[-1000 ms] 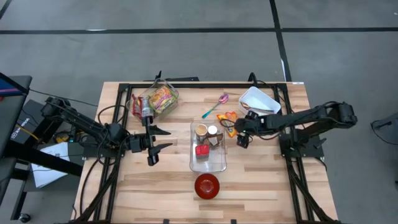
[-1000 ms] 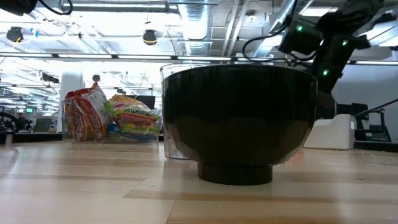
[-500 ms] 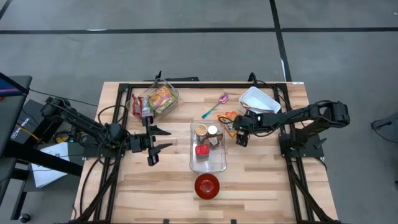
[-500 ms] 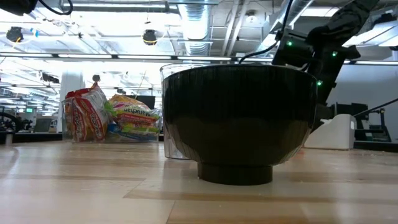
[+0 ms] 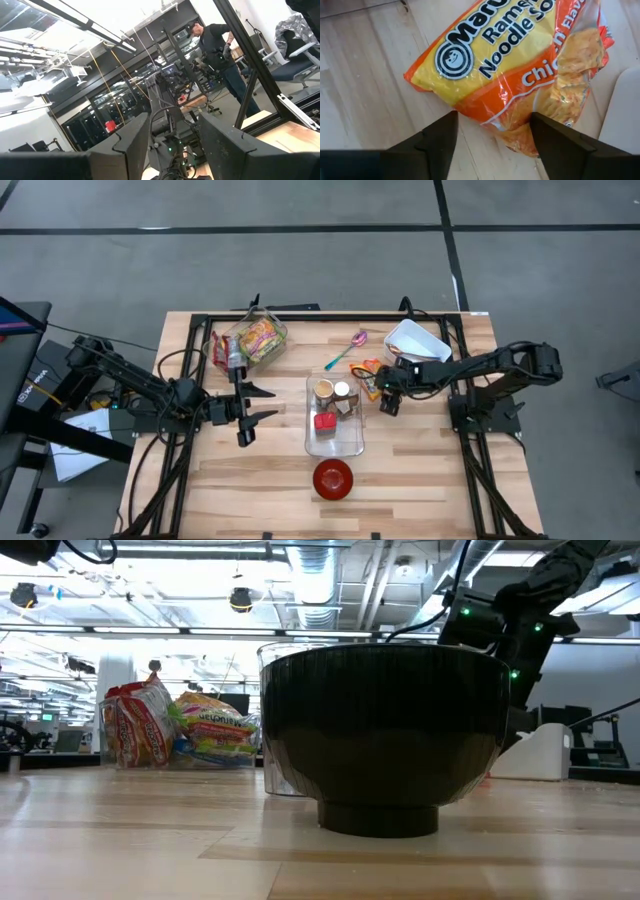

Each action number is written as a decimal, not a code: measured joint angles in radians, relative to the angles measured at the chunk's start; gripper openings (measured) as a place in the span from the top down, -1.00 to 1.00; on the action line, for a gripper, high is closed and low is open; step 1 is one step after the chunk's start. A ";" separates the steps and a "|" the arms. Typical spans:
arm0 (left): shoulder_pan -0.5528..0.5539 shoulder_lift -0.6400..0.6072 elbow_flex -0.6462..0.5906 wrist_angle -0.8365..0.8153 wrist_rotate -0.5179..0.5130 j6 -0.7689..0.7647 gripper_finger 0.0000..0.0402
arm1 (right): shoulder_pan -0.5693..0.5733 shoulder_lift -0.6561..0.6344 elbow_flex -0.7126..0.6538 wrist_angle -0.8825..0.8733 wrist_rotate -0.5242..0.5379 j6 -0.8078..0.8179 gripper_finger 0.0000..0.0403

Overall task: Pick & Place Food Item
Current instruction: Put the orange noodle pack into the top transparent bin

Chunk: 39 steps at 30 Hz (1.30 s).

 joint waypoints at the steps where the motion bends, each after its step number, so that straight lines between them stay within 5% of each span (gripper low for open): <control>1: 0.000 0.000 0.000 0.000 0.000 0.000 0.17 | 0.000 0.000 0.000 0.000 0.000 0.000 -0.15; 12: 0.000 0.000 0.000 0.000 0.000 0.000 0.18 | 0.001 0.000 0.000 -0.004 0.000 -0.015 0.55; 21: 0.000 0.000 0.000 0.000 0.000 0.000 0.19 | 0.025 0.000 0.001 -0.050 0.000 -0.015 0.94; 39: 0.000 0.000 0.000 0.000 -0.002 0.000 0.19 | 0.193 -0.003 0.146 -0.301 0.114 0.085 1.00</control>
